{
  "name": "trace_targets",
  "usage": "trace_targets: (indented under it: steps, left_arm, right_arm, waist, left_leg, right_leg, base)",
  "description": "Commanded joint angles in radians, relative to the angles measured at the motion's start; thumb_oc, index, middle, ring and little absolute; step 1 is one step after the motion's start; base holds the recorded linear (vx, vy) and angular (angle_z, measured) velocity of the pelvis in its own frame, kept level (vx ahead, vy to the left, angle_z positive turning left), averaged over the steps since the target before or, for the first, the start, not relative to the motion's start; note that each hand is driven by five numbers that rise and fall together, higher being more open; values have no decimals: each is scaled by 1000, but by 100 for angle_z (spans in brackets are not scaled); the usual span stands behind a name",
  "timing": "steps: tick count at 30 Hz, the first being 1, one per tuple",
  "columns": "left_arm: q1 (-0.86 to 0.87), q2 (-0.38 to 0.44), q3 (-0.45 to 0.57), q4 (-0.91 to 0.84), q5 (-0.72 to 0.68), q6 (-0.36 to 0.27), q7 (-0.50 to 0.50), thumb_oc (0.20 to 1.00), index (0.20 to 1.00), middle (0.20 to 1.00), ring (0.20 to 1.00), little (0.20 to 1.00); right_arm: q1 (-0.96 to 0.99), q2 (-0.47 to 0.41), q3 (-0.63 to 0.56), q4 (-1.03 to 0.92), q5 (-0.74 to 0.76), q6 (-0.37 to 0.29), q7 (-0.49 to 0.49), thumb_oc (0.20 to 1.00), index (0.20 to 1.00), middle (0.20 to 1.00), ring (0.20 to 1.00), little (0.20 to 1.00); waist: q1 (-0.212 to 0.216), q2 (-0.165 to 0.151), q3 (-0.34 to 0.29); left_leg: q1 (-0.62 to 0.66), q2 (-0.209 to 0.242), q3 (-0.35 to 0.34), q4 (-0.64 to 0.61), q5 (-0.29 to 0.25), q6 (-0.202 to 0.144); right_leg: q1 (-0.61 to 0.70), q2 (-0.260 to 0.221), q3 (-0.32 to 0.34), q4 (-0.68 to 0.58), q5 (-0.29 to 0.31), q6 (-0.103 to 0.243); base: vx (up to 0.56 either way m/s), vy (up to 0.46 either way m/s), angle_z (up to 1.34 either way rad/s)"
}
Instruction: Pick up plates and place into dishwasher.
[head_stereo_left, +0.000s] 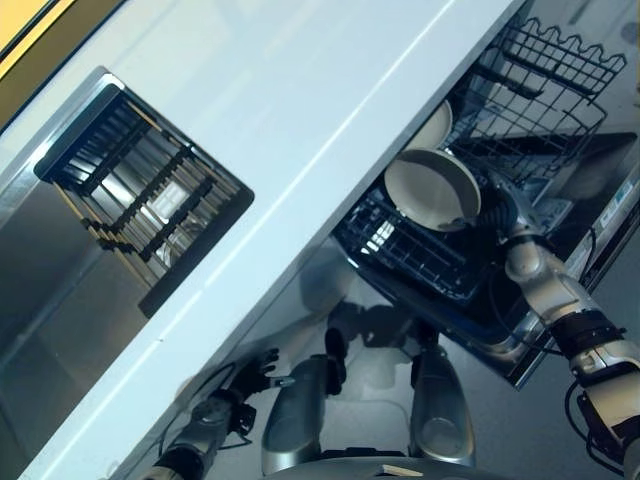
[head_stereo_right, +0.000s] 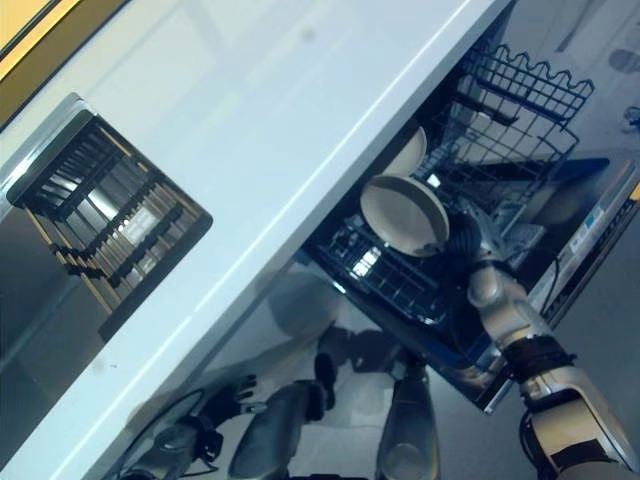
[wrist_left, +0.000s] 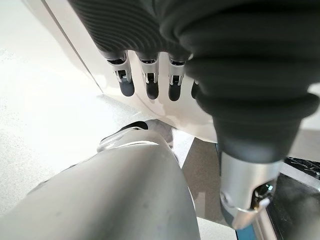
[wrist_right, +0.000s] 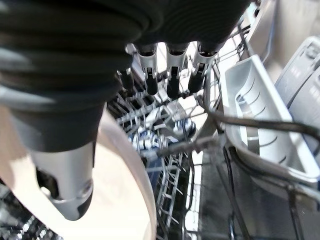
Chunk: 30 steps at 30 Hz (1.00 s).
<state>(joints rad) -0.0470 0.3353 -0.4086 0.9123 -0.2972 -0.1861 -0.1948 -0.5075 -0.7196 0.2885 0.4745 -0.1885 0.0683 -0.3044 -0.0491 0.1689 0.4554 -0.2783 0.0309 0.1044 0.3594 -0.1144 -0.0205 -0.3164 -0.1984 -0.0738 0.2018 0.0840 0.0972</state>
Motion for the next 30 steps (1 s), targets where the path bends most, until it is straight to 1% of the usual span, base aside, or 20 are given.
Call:
trace_targets:
  steps: [1,4,7,12,15,19,21,22,23,27,28,30]
  left_arm:
    - [79,21,36,-20,3,-21,8,1000,1000,1000,1000,1000]
    - [88,12,38,-18,3,-23,13,1000,1000,1000,1000,1000]
    - [99,2,43,-14,4,-28,16,1000,1000,1000,1000,1000]
    - [120,-24,54,-4,6,-39,25,1000,1000,1000,1000,1000]
    - [138,-35,60,1,14,-44,31,1000,1000,1000,1000,1000]
    - [157,-48,67,26,26,-60,39,1000,1000,1000,1000,1000]
    - [166,-50,67,32,33,-66,44,1000,1000,1000,1000,1000]
    - [171,-50,70,36,38,-68,45,1000,1000,1000,1000,1000]
    - [174,-51,70,40,40,-71,47,1000,1000,1000,1000,1000]
    - [166,-47,61,63,38,-91,64,1000,1000,1000,1000,1000]
    - [160,-44,57,66,32,-94,69,1000,1000,1000,1000,1000]
    - [144,-34,53,65,31,-92,76,1000,1000,1000,1000,1000]
  right_arm:
    - [49,-35,-59,-39,46,-6,-106,1000,1000,1000,1000,1000]
    - [63,-29,-103,-69,76,-22,-144,1000,1000,1000,1000,1000]
    - [90,-15,-144,-110,140,-57,-149,1000,1000,1000,1000,1000]
    - [174,33,-211,-163,217,-112,-157,1000,1000,1000,1000,1000]
    - [233,60,-244,-165,305,-161,-126,1000,1000,1000,1000,1000]
    - [301,101,-286,-156,399,-251,-105,1000,1000,1000,1000,1000]
    - [323,123,-302,-160,462,-287,-77,1000,1000,1000,1000,1000]
    - [337,146,-310,-163,517,-308,-55,1000,1000,1000,1000,1000]
    - [342,160,-312,-162,552,-318,-41,1000,1000,1000,1000,1000]
    - [331,233,-313,-97,783,-341,33,1000,1000,1000,1000,1000]
    - [320,251,-313,-72,850,-344,42,1000,1000,1000,1000,1000]
    - [292,284,-315,-5,933,-365,34,1000,1000,1000,1000,1000]
  waist:
    - [-27,-35,-72]
    - [-32,-32,-77]
    - [-37,-30,-82]
    - [-47,-31,-97]
    - [-50,-39,-110]
    - [-49,-55,-128]
    - [-45,-63,-135]
    - [-43,-69,-140]
    - [-41,-72,-143]
    - [-26,-89,-148]
    - [-19,-92,-147]
    - [-3,-98,-144]
  left_leg:
    - [-54,38,-16,-20,52,-30]
    - [-45,35,-14,-29,52,-29]
    - [-36,32,-14,-33,51,-28]
    - [-16,29,-11,-48,51,-27]
    - [1,29,-9,-58,50,-26]
    - [20,32,-10,-65,47,-25]
    - [29,31,-13,-69,45,-24]
    - [34,30,-15,-71,43,-23]
    - [37,29,-16,-72,43,-23]
    - [43,29,-22,-68,41,-20]
    - [42,29,-25,-67,41,-19]
    - [39,29,-32,-64,42,-19]
  right_leg:
    - [62,-13,-10,44,-108,10]
    - [67,-11,-3,41,-110,10]
    - [71,-10,3,40,-112,10]
    - [81,-7,10,37,-116,9]
    - [97,-4,11,26,-116,8]
    - [124,1,10,8,-115,7]
    - [136,2,8,1,-114,8]
    - [142,4,9,-3,-114,9]
    - [147,4,10,-6,-113,10]
    - [161,6,8,-12,-111,10]
    - [163,7,6,-10,-112,9]
    - [168,7,-4,-8,-113,8]
  base:
    - [0,0,0]
    - [7,11,-1]
    - [26,40,-3]
    - [27,40,-3]
    - [37,20,-7]
    - [47,-11,-7]
    - [50,-21,-6]
    - [51,-20,0]
    - [61,-23,0]
    - [36,-34,-1]
    - [11,-44,3]
    - [3,-56,12]
